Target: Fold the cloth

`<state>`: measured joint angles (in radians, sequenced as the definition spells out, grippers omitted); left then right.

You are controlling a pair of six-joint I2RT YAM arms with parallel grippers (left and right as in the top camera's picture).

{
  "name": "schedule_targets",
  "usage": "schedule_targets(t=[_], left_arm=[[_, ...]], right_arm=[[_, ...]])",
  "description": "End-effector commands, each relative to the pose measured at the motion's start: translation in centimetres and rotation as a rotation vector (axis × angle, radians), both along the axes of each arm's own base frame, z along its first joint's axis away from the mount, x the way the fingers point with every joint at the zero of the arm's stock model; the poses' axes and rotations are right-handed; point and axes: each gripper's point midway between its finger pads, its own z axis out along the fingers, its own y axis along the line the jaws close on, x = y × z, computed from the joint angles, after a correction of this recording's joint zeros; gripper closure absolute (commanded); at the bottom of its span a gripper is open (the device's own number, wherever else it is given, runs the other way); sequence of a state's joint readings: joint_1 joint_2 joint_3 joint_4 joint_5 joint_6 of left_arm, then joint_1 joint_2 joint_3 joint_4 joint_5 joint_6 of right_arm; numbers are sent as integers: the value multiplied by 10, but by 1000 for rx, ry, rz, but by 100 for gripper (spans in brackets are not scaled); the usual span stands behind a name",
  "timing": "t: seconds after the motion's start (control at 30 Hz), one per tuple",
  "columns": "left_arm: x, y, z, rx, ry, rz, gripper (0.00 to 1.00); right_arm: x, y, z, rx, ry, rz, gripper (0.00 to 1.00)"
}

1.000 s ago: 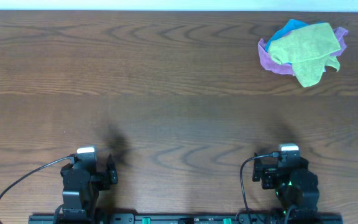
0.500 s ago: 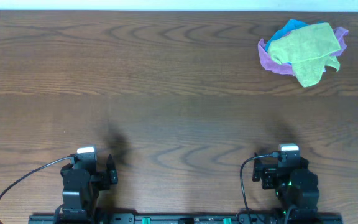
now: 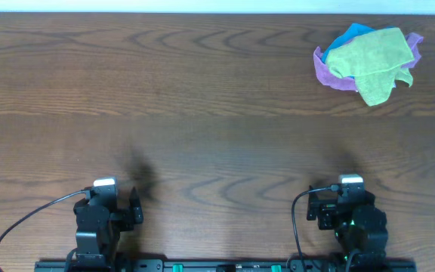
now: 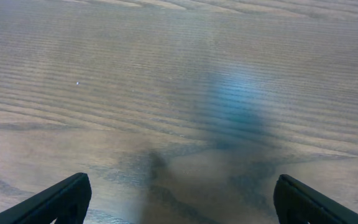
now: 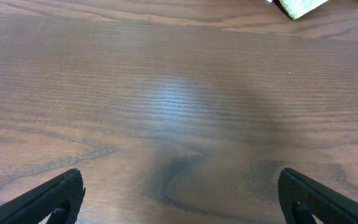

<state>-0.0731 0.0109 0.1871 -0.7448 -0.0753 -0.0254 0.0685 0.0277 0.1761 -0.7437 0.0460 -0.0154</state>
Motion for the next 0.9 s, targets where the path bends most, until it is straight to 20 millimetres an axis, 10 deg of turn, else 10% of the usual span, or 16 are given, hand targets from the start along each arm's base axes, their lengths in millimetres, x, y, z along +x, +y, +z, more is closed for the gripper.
schedule_targets(t=[0.0, 0.3, 0.87], left_arm=[[-2, 1, -9, 9, 24, 0, 5], [-2, 1, -9, 9, 24, 0, 5], [-2, 1, -9, 9, 24, 0, 5]], right_arm=[[0, -4, -4, -20, 3, -8, 1], [3, -4, 4, -17, -27, -12, 1], [52, -46, 122, 50, 26, -265, 1]])
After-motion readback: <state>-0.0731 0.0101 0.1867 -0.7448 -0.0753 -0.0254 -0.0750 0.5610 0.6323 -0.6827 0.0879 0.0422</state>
